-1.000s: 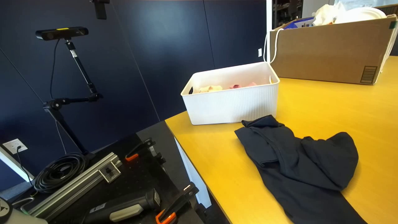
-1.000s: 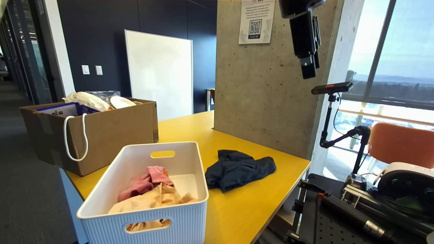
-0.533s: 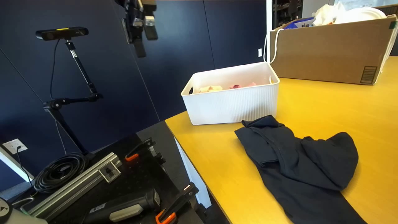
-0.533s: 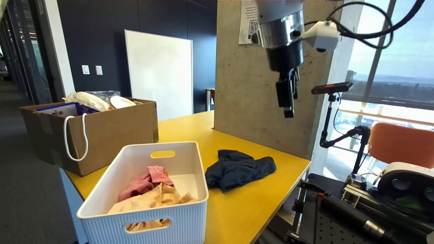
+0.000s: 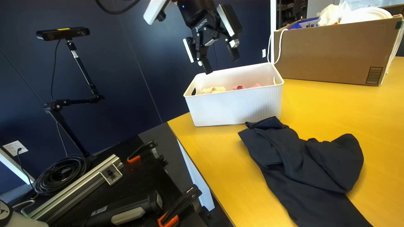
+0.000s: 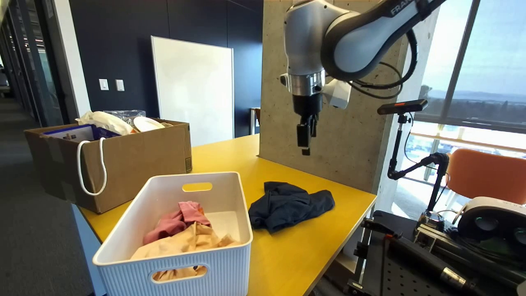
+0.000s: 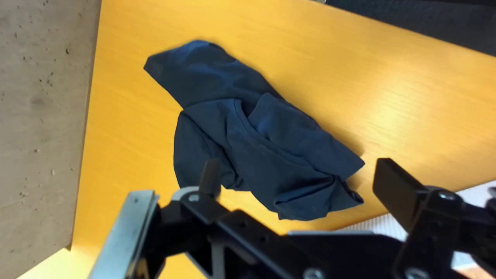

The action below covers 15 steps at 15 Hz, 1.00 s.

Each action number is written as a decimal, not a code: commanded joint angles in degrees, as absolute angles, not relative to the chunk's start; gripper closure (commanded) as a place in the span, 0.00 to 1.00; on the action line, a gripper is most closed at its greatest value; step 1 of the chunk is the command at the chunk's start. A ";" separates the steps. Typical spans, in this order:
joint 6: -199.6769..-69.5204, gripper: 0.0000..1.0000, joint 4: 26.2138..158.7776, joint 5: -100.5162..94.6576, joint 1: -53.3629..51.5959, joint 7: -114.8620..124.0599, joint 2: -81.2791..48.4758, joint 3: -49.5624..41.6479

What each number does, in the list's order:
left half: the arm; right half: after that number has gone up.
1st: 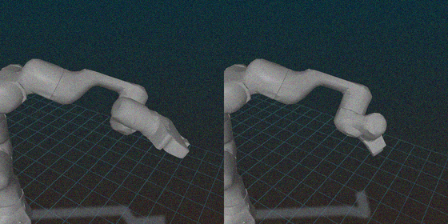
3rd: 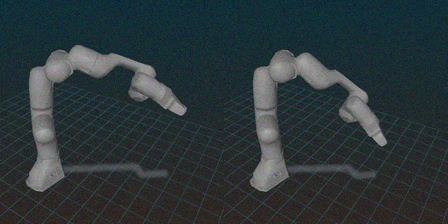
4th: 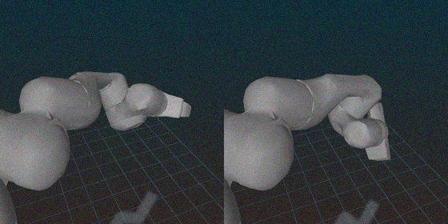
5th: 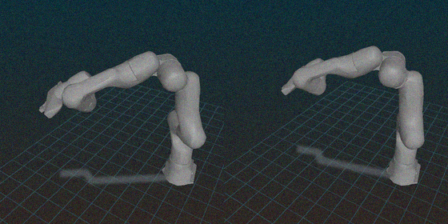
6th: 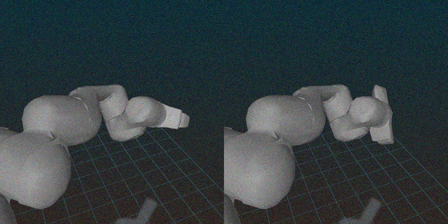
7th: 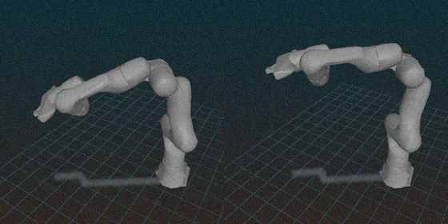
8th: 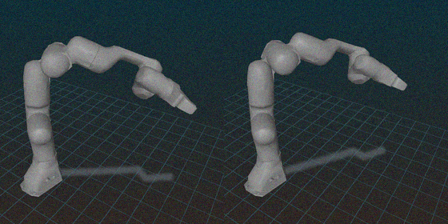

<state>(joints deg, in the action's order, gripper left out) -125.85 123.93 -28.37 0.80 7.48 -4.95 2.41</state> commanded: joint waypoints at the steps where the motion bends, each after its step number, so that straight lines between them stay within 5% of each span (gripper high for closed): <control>1: -129.22 0.00 114.55 -26.69 0.08 1.28 -13.21 1.32; 15: -130.30 0.00 109.58 -18.67 -2.08 -10.43 -24.10 1.95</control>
<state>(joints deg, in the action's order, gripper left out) -130.35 109.65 -19.04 -1.46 -10.19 -24.11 2.61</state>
